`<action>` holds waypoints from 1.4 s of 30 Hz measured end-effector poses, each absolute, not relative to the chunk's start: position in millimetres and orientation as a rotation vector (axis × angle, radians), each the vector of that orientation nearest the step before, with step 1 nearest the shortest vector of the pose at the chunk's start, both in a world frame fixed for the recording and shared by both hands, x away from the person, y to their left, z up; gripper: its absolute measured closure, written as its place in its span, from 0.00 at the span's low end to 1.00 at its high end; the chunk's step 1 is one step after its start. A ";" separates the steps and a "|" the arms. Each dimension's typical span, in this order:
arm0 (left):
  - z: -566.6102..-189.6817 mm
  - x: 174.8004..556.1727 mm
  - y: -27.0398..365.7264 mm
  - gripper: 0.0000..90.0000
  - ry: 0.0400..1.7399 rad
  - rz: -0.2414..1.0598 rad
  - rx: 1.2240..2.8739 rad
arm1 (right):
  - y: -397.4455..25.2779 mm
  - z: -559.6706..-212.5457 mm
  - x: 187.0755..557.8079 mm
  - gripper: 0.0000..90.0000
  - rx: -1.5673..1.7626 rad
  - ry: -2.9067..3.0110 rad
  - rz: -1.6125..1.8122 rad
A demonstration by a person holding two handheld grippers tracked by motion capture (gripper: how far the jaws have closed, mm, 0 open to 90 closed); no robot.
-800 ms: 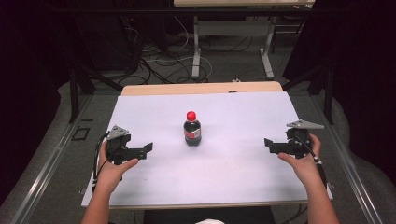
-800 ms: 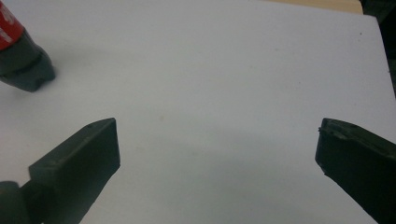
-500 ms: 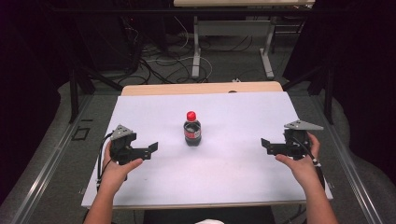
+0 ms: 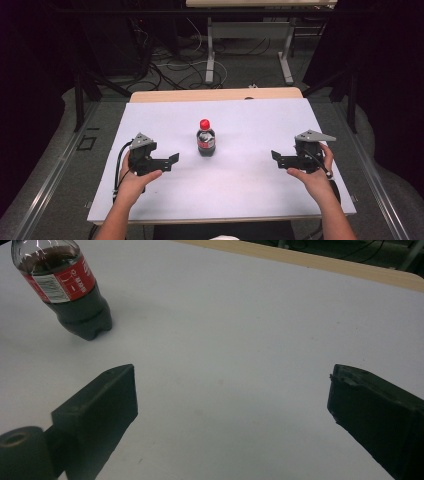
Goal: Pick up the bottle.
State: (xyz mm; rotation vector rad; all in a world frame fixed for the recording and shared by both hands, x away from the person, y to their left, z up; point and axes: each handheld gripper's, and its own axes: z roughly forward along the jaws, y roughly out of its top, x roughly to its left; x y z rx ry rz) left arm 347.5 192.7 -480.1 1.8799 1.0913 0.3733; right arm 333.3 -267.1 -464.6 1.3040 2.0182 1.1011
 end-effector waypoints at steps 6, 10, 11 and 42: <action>-476.8 356.9 178.8 0.03 1.081 0.379 1.886 | -267.1 -465.6 334.2 0.07 1.313 2.024 1.113; -476.2 364.7 170.0 0.03 1.076 0.369 1.878 | -267.0 -468.6 336.2 0.07 1.326 2.014 1.128; -475.8 366.7 167.5 0.04 1.074 0.368 1.877 | -266.7 -469.2 336.7 0.07 1.333 2.012 1.129; -507.0 419.4 91.9 0.18 0.983 0.360 1.951 | -262.6 -476.4 340.2 0.00 1.320 2.050 1.119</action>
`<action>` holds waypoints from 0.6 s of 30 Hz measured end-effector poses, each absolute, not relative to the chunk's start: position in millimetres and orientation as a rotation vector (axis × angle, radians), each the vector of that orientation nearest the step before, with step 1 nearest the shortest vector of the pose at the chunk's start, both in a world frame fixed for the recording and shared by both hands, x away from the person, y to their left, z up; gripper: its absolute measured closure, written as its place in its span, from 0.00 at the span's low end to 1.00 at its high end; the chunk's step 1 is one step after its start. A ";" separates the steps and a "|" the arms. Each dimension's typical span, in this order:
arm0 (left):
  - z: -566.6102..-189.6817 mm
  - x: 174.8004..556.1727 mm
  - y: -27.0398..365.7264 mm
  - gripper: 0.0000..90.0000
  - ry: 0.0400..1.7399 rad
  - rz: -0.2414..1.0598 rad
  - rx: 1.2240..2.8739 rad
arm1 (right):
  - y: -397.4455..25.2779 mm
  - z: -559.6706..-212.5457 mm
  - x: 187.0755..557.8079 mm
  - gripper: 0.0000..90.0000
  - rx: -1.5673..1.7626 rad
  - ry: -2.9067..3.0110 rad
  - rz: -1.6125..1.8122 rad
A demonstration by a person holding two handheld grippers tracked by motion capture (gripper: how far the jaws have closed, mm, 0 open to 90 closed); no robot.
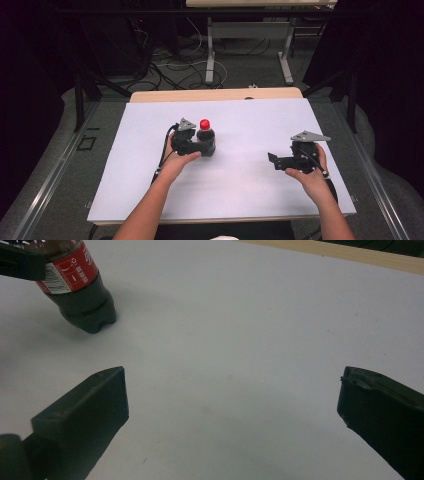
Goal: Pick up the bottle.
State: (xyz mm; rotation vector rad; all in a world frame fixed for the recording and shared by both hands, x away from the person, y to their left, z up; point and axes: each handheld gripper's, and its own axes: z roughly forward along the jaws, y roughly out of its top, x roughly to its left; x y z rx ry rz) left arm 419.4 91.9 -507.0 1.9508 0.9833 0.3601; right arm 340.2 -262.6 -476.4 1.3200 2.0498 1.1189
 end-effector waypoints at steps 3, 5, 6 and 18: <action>-511.5 421.0 87.7 0.18 0.978 0.356 1.961 | -262.2 -476.9 340.3 0.00 1.319 2.053 1.117; -513.1 421.5 86.3 0.20 0.969 0.361 1.972 | -261.8 -477.4 340.2 0.00 1.324 2.046 1.113; -514.1 421.8 85.4 0.20 0.962 0.368 1.970 | -261.9 -477.7 340.4 0.00 1.320 2.049 1.114; -520.5 421.1 83.9 0.30 0.965 0.419 1.977 | -261.6 -479.8 341.1 0.00 1.324 2.060 1.105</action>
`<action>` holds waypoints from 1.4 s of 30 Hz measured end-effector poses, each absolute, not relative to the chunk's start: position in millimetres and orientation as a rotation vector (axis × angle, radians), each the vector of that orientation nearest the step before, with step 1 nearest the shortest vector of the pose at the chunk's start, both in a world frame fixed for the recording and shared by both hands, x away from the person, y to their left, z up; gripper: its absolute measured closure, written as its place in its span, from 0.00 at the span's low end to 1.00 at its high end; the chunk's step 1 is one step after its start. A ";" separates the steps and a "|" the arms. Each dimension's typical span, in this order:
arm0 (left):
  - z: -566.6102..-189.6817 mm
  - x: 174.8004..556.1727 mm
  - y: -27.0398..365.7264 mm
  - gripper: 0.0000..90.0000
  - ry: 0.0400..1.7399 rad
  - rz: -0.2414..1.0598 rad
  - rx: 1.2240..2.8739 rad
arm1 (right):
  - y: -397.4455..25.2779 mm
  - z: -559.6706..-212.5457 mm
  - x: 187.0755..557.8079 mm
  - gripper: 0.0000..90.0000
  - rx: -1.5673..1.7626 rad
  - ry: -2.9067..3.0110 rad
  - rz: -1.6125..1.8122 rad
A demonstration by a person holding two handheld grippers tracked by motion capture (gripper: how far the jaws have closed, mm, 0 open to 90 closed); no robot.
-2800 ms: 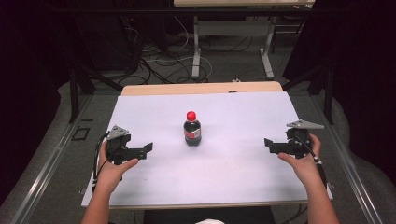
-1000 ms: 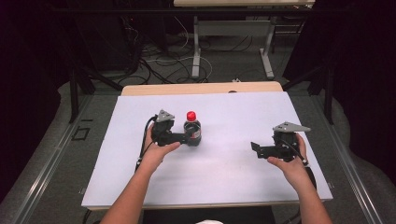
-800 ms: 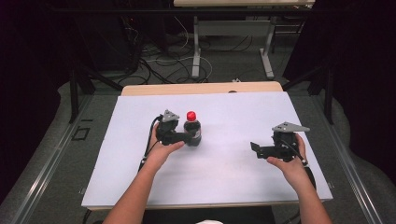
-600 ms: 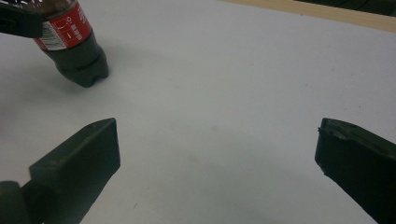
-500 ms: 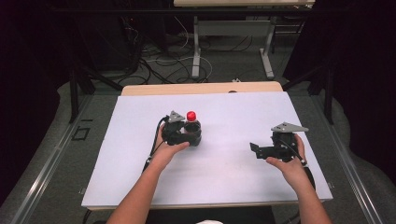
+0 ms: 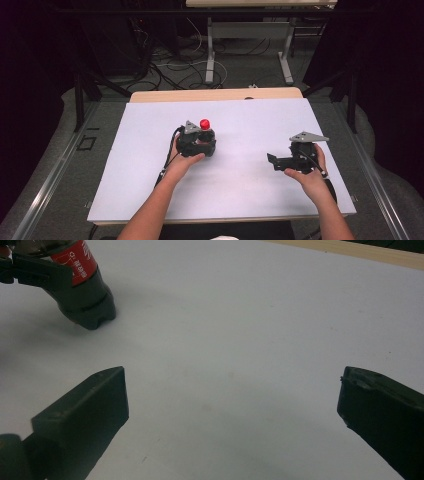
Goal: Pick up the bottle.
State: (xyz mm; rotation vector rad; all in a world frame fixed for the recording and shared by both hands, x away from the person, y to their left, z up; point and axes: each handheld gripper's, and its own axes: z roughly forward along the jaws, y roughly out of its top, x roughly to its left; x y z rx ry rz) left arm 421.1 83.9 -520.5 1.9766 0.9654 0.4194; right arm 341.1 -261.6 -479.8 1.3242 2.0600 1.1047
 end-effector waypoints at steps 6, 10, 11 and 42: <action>-522.1 417.6 83.1 0.32 0.955 0.449 1.967 | -260.3 -480.9 341.4 0.00 1.327 2.055 1.111; -520.8 417.2 83.3 0.33 0.945 0.455 1.984 | -260.3 -480.9 341.7 0.00 1.314 2.065 1.111; -521.5 417.0 82.5 0.33 0.945 0.461 1.972 | -260.1 -481.2 341.8 0.00 1.313 2.065 1.107; -478.8 372.4 88.6 0.34 0.790 0.343 2.029 | -243.6 -467.0 331.1 0.17 1.219 2.072 1.190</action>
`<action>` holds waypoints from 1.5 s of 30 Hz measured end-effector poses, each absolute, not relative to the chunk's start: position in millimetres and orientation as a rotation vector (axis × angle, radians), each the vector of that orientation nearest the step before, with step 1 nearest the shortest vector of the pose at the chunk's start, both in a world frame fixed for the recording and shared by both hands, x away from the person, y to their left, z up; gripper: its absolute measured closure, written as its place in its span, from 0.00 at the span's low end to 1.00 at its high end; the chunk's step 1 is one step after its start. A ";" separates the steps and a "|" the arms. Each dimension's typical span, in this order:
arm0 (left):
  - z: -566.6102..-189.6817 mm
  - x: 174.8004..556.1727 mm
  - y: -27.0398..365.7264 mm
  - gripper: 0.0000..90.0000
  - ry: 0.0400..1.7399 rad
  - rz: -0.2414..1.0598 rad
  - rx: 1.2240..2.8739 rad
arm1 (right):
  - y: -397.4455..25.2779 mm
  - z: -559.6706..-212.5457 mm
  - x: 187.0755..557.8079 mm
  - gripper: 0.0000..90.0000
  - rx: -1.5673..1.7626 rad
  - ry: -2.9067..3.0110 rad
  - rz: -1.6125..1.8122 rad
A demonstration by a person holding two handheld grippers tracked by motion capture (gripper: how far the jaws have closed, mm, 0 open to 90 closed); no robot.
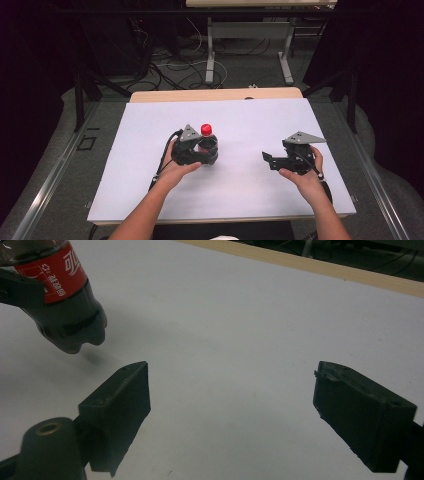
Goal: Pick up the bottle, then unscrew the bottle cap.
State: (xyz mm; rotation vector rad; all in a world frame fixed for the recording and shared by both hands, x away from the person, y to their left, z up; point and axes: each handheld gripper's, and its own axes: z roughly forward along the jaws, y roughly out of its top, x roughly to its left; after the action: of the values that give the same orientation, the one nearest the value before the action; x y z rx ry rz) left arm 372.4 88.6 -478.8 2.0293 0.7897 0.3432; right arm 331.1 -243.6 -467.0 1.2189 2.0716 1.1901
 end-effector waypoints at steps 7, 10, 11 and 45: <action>-472.4 356.7 84.4 0.34 0.752 0.339 2.041 | -231.5 -456.3 323.1 0.18 1.115 2.091 1.230; -470.0 349.9 81.2 0.34 0.732 0.342 2.053 | -223.8 -451.5 320.6 0.19 1.078 2.107 1.230; -469.8 347.3 79.7 0.34 0.729 0.341 2.051 | -221.1 -449.5 319.7 0.22 1.067 2.117 1.233; -486.4 329.1 70.5 0.34 0.711 0.305 2.071 | -138.2 -388.9 329.8 0.51 0.860 2.352 1.424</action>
State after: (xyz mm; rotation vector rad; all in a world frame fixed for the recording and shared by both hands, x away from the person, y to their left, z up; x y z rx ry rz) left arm 329.1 70.5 -486.4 2.0714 0.7108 0.3047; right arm 329.8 -138.2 -388.9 0.8600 2.3521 1.4241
